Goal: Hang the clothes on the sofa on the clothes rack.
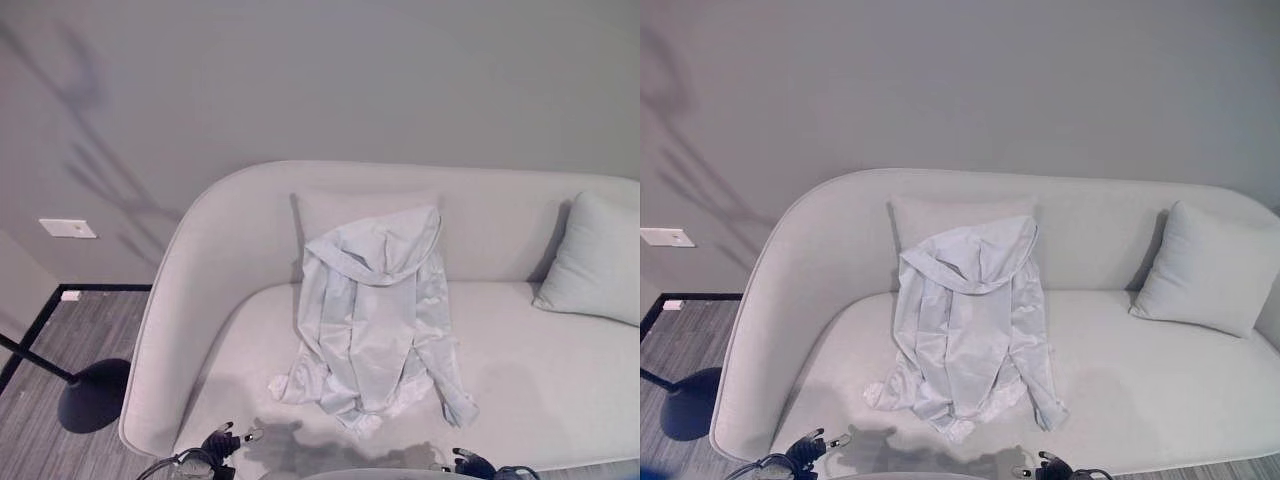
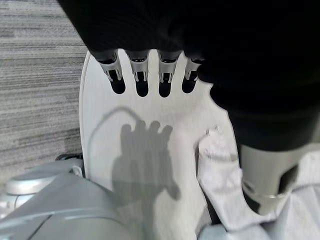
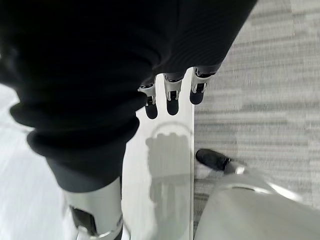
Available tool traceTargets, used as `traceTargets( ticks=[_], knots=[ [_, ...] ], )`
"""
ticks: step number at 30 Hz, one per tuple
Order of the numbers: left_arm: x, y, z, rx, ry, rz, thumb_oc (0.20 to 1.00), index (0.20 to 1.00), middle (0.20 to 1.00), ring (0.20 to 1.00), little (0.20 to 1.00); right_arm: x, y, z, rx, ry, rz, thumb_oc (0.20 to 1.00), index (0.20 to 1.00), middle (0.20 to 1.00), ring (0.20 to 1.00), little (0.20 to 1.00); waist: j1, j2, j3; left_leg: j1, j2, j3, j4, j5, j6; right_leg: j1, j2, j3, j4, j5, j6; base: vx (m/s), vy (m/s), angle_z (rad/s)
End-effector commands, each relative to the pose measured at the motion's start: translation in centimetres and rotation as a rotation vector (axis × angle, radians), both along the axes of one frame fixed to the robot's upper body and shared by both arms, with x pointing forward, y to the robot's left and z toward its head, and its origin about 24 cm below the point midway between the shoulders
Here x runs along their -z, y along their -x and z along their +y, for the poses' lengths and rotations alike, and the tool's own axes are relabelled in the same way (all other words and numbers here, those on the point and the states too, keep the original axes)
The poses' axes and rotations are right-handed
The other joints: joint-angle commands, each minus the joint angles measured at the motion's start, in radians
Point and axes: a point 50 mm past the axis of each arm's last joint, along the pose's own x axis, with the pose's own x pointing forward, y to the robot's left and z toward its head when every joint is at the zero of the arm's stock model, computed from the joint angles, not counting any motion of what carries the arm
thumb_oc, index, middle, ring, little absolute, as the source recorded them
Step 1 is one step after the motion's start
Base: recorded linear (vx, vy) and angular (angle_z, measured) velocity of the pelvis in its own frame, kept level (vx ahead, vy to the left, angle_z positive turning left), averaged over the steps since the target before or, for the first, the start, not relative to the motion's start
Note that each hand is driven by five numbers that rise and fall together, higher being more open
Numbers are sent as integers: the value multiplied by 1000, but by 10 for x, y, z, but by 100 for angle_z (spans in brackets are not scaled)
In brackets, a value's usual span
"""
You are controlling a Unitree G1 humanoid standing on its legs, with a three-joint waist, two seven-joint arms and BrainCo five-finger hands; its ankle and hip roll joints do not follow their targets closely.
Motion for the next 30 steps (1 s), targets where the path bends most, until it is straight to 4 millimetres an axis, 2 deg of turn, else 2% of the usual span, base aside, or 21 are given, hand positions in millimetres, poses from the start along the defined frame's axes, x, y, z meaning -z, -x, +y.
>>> traceTargets(
  ticks=[1,5,6,8,9,10,11,12,14,15,18,20,23,24,26,27,30],
  knots=[
    [-13,-44,-8,-3,18,-149,1000,1000,1000,1000,1000,-16,-21,-33,35,81,-97,1000,1000,1000,1000,1000,14,73,30,41,59,43,0,-32,-19,11,-12,-13,7,-6,-49,86,-95,10],
    [-21,-50,-1,-14,12,-198,1000,1000,1000,1000,1000,-22,-22,-49,81,113,-124,1000,1000,1000,1000,1000,12,78,29,41,64,47,0,-33,-20,10,-7,-15,7,-6,-48,47,-29,1],
    [-33,-63,3,9,-1,-269,1000,1000,1000,1000,1000,-31,-32,-60,97,137,-177,1000,1000,1000,1000,1000,9,80,34,38,63,49,0,-34,-19,6,-3,-12,7,-3,-47,53,-22,-1],
    [-48,-77,6,30,-2,-351,1000,1000,1000,1000,1000,-43,-45,-72,101,163,-243,1000,1000,1000,1000,1000,7,83,43,33,59,51,0,-36,-18,3,-1,-12,7,-1,-46,16,-9,-1],
    [-48,-76,6,30,-2,-351,1000,1000,1000,1000,1000,-43,-44,-72,101,163,-243,1000,1000,1000,1000,1000,7,83,43,33,59,51,0,-36,-18,3,-1,-12,7,-1,-46,2,-8,-4],
    [-79,-102,6,88,-9,-501,1000,1000,1000,1000,1000,-70,-70,-90,87,215,-374,1000,1000,1000,1000,1000,4,86,63,27,55,53,0,-39,-17,-6,-1,-13,7,3,-43,0,0,0],
    [-99,-121,1,145,-9,-588,1000,1000,1000,1000,1000,-86,-87,-99,82,249,-447,1000,1000,1000,1000,1000,1,91,82,21,52,52,0,-38,-18,-15,-1,-11,7,7,-41,-24,-5,-6],
    [-110,-131,-2,178,-13,-632,1000,1000,1000,1000,1000,-95,-98,-100,68,262,-485,1000,1000,1000,1000,1000,0,92,93,19,51,52,0,-39,-18,-20,-1,-11,7,7,-40,-48,6,3],
    [-151,-174,-23,313,-33,-780,1000,1000,1000,1000,1000,-130,-134,-108,38,327,-618,1000,1000,1000,1000,1000,-4,96,145,7,44,51,0,-41,-21,-41,-2,-8,7,9,-38,-86,-6,1],
    [-164,-190,-32,365,-47,-816,1000,1000,1000,1000,1000,-141,-149,-109,24,347,-653,1000,1000,1000,1000,1000,-4,96,169,-1,42,49,0,-39,-23,-49,-3,-7,7,11,-39,-128,-19,-2],
    [-203,-227,-54,454,-102,-927,1000,1000,1000,1000,1000,-175,-189,-105,-6,391,-755,1000,1000,1000,1000,1000,-1,101,249,-15,39,43,0,-33,-29,-64,-4,-6,7,16,-41,-131,-17,1],
    [-233,-250,-62,494,-172,-1000,1000,1000,1000,1000,1000,-200,-208,-110,6,435,-815,1000,1000,1000,1000,1000,3,104,305,-25,40,38,0,-28,-33,-75,-5,-3,7,17,-43,-126,-27,-2],
    [-275,-276,-68,509,-272,-1090,1000,1000,1000,1000,1000,-242,-234,-113,29,490,-914,1000,1000,1000,1000,1000,11,111,388,-50,41,28,0,-18,-40,-103,-6,2,7,17,-46,-153,-30,4],
    [-295,-286,-70,506,-318,-1128,1000,1000,1000,1000,1000,-262,-246,-115,29,527,-949,1000,1000,1000,1000,1000,17,117,428,-65,43,22,0,-12,-43,-117,-7,6,7,16,-49,-170,-25,5],
    [-319,-297,-67,497,-394,-1159,1000,1000,1000,1000,1000,-291,-257,-118,29,579,-997,1000,1000,1000,1000,1000,21,122,474,-82,46,14,0,-5,-45,-130,-7,11,7,17,-51,-136,-26,4],
    [-343,-305,-57,472,-480,-1178,1000,1000,1000,1000,1000,-315,-265,-119,27,622,-1041,1000,1000,1000,1000,1000,22,121,494,-112,47,6,0,-4,-45,-157,-5,17,7,14,-54,-88,-32,3],
    [-368,-309,-52,441,-535,-1219,1000,1000,1000,1000,1000,-344,-270,-121,16,688,-1097,1000,1000,1000,1000,1000,28,112,494,-158,55,-5,0,1,-52,-198,-8,22,7,18,-55,-38,-36,3]
  ],
)
